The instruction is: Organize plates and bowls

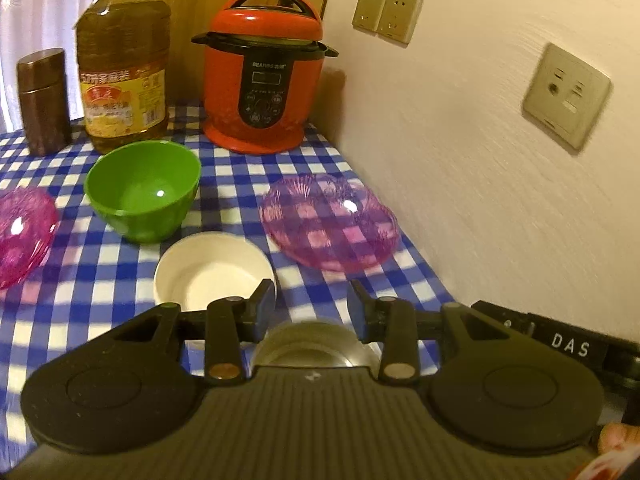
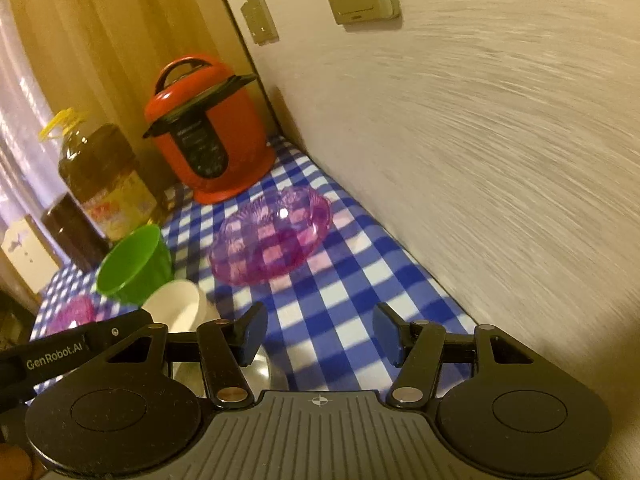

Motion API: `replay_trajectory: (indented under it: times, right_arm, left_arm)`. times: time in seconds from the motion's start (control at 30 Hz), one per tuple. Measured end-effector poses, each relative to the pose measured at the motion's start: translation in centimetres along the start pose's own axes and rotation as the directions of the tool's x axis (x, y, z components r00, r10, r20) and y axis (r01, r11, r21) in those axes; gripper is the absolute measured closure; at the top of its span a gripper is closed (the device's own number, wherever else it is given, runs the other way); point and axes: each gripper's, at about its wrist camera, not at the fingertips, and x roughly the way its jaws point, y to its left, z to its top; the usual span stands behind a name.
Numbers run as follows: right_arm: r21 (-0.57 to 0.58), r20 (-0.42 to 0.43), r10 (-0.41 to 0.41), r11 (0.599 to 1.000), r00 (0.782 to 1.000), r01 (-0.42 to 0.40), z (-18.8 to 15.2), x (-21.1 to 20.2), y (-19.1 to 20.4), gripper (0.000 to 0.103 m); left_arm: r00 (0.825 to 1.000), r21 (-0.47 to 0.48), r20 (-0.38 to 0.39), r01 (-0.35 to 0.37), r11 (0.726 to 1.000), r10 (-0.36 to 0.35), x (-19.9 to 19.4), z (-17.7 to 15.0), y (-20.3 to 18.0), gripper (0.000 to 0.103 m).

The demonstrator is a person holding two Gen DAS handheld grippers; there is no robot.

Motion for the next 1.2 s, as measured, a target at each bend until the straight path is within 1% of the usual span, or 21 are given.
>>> replay_trajectory:
  times: [0.07, 0.17, 0.27, 0.4, 0.5, 0.63, 0.77, 0.9, 0.97, 1.0, 1.07, 1.13, 1.2]
  right_arm:
    - [0.01, 0.005, 0.003, 1.0, 1.0, -0.003, 0.8, 1.2, 0.1, 0.044]
    - [0.029, 0.007, -0.009, 1.0, 1.0, 0.009, 1.8, 3.2, 0.2, 0.044]
    - [0.056, 0.004, -0.013, 0.998, 1.0, 0.013, 2.8, 5.4, 0.3, 0.044]
    - [0.089, 0.015, -0.021, 0.996, 1.0, 0.019, 3.9, 8.0, 0.4, 0.044]
    - [0.091, 0.02, -0.023, 0.996, 1.0, 0.021, 4.5, 10.1, 0.5, 0.044]
    - [0.091, -0.006, -0.021, 0.996, 1.0, 0.021, 4.9, 12.5, 0.8, 0.044]
    - [0.085, -0.02, -0.026, 0.996, 0.999, 0.027, 5.3, 14.3, 1.1, 0.044]
    - [0.076, -0.028, -0.04, 0.996, 0.999, 0.042, 5.8, 15.8, 1.0, 0.044]
    - [0.08, -0.036, -0.049, 0.995, 0.998, 0.052, 5.8, 16.4, 0.8, 0.044]
    - [0.081, -0.043, -0.054, 0.995, 0.998, 0.057, 5.9, 16.7, 0.7, 0.044]
    - [0.079, -0.048, -0.06, 0.995, 0.997, 0.064, 5.9, 17.2, 0.5, 0.047]
    - [0.083, -0.057, -0.058, 0.995, 0.997, 0.063, 6.0, 17.7, 0.2, 0.055]
    - [0.085, -0.066, -0.062, 0.994, 0.996, 0.067, 6.1, 18.2, 0.1, 0.058]
  left_arm:
    - [1.0, 0.001, -0.004, 0.003, 1.0, -0.003, 1.5, 1.3, 0.6, 0.068]
    - [0.999, -0.012, -0.027, 0.034, 0.999, -0.034, 3.8, 2.9, 1.5, 0.068]
    - [0.998, 0.003, -0.049, 0.044, 0.999, -0.044, 6.3, 4.3, 2.2, 0.068]
    - [0.997, 0.022, -0.072, 0.026, 0.999, -0.025, 9.6, 5.6, 3.2, 0.068]
    - [0.996, 0.02, -0.092, 0.02, 1.0, -0.018, 11.9, 6.3, 4.0, 0.068]
    - [0.994, 0.024, -0.113, 0.017, 1.0, -0.014, 14.2, 6.8, 4.6, 0.068]
    - [0.989, 0.028, -0.145, -0.002, 1.0, 0.006, 16.4, 6.9, 4.9, 0.068]
    - [0.986, 0.044, -0.165, -0.011, 0.999, 0.018, 17.6, 6.7, 5.0, 0.07]
    - [0.984, 0.045, -0.178, -0.01, 0.999, 0.018, 18.2, 6.6, 5.2, 0.072]
    - [0.983, 0.048, -0.183, -0.006, 0.999, 0.015, 18.5, 6.6, 5.1, 0.074]
    - [0.982, 0.052, -0.189, 0.005, 0.999, 0.005, 18.9, 6.5, 5.1, 0.076]
    - [0.98, 0.054, -0.197, 0.01, 0.998, 0.001, 19.2, 6.4, 4.9, 0.08]
    - [0.979, 0.061, -0.204, 0.008, 0.998, 0.004, 19.5, 6.4, 4.8, 0.083]
